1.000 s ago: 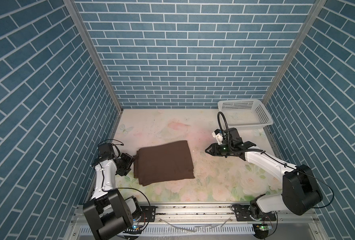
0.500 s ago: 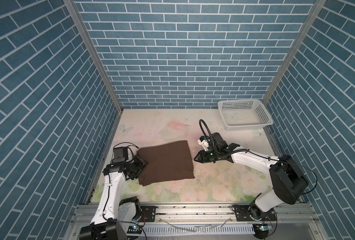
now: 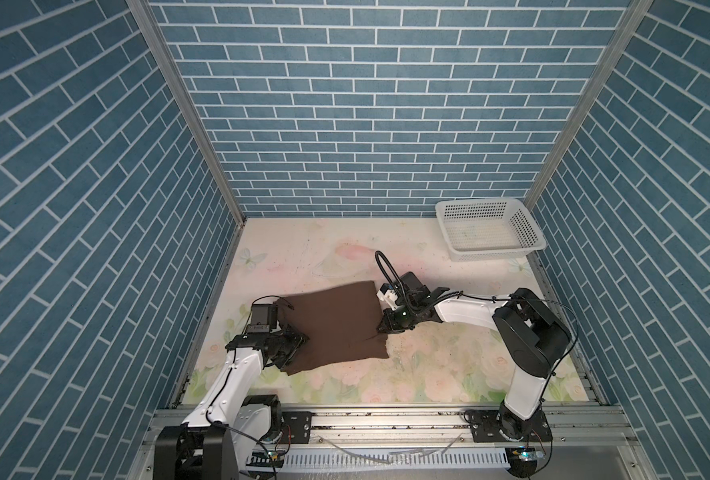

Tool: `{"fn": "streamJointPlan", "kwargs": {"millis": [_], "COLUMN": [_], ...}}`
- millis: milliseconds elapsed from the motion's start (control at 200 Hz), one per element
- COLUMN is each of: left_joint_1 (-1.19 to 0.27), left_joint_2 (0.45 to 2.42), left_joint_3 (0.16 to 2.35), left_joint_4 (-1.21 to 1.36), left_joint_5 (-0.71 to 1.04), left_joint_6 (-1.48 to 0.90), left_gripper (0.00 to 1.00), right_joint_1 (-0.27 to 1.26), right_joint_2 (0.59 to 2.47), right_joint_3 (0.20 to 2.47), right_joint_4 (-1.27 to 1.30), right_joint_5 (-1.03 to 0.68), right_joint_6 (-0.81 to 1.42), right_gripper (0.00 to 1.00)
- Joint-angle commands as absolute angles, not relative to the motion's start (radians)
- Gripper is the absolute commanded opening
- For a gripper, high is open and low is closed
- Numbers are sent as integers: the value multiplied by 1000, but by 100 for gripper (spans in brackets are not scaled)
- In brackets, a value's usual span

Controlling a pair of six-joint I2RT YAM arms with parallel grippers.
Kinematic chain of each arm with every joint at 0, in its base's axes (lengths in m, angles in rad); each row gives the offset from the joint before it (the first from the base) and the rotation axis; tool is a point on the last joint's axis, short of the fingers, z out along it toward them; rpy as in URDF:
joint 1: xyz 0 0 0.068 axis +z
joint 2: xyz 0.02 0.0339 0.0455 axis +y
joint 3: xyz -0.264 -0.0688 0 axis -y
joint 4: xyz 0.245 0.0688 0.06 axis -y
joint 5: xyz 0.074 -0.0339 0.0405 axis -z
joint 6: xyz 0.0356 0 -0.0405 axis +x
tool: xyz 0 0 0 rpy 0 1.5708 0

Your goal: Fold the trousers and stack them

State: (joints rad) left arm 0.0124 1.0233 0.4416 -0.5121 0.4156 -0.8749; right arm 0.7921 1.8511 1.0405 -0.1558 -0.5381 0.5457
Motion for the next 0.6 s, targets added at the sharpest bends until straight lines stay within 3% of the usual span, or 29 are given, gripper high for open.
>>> {"fn": "streamJointPlan", "kwargs": {"millis": [0, 325, 475, 595], "left_joint_1": [37, 194, 201, 200], "left_joint_2": [1114, 1506, 1762, 1909], "left_joint_3": [480, 650, 843, 957], "left_joint_4": [-521, -346, -268, -195], "left_joint_5": [333, 414, 479, 557], "left_joint_6": [-801, -674, -645, -695], "left_gripper": [48, 44, 40, 32], "right_joint_1": [792, 726, 690, 666], "right_joint_2": [1930, 2204, 2361, 2483], "right_joint_3": [1116, 1407, 1662, 1974], "right_joint_4": [-135, -143, -262, -392], "right_joint_5": [-538, -591, -590, -688], "right_joint_6": [563, 609, 584, 585], "right_gripper": [0, 0, 0, 0]}}
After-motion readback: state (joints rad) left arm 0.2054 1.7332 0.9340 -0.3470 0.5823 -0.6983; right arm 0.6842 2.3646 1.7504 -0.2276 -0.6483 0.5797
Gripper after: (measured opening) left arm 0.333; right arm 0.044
